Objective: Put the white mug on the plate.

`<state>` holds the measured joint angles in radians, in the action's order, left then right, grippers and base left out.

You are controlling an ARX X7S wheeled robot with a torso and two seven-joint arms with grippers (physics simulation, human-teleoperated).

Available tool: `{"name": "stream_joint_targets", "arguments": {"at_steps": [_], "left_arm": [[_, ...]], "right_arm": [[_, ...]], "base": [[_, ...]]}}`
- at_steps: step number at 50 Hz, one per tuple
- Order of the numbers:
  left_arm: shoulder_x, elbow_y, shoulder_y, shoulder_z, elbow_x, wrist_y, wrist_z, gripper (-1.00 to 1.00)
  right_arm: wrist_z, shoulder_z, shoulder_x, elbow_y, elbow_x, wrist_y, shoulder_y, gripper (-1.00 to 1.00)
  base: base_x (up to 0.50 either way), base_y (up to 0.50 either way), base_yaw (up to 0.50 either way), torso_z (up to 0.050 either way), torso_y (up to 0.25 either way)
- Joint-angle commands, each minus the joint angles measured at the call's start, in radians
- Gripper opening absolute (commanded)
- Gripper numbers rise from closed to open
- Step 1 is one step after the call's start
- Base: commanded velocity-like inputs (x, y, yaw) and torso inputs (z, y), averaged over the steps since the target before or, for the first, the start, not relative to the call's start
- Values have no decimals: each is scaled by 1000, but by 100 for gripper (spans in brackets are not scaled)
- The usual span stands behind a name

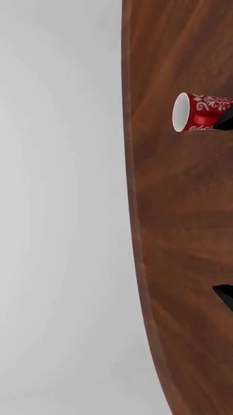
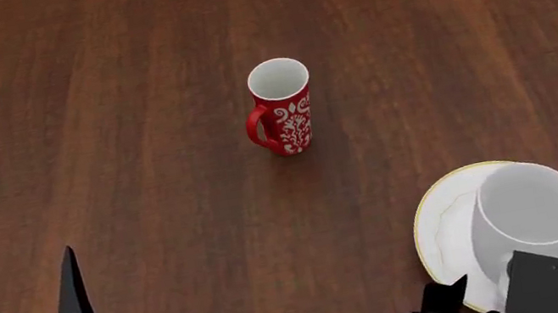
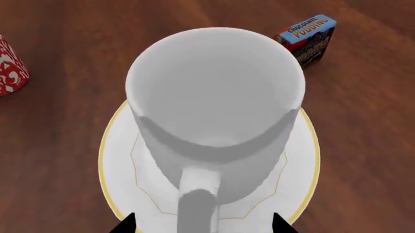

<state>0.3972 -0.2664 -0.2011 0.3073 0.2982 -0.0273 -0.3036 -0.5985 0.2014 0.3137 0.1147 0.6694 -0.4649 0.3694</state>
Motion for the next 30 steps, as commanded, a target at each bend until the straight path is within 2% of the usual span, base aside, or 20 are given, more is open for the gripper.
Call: {"name": "stream_joint_targets", "arguments": {"at_steps": [1, 11, 30], "left_arm": [[1, -4, -3, 4, 2, -4, -1, 100], [1, 1, 2, 6, 3, 8, 1, 100], [4, -17, 12, 10, 9, 12, -4, 100]], "right_arm": [[-31, -21, 15, -60, 14, -3, -35, 100], [-76, -47, 38, -165, 37, -13, -94, 100], [-216, -50, 144, -575, 85, -131, -214, 100]], "base": [[0, 0, 0, 0, 0], [0, 0, 0, 0, 0], [0, 0, 0, 0, 0]]}}
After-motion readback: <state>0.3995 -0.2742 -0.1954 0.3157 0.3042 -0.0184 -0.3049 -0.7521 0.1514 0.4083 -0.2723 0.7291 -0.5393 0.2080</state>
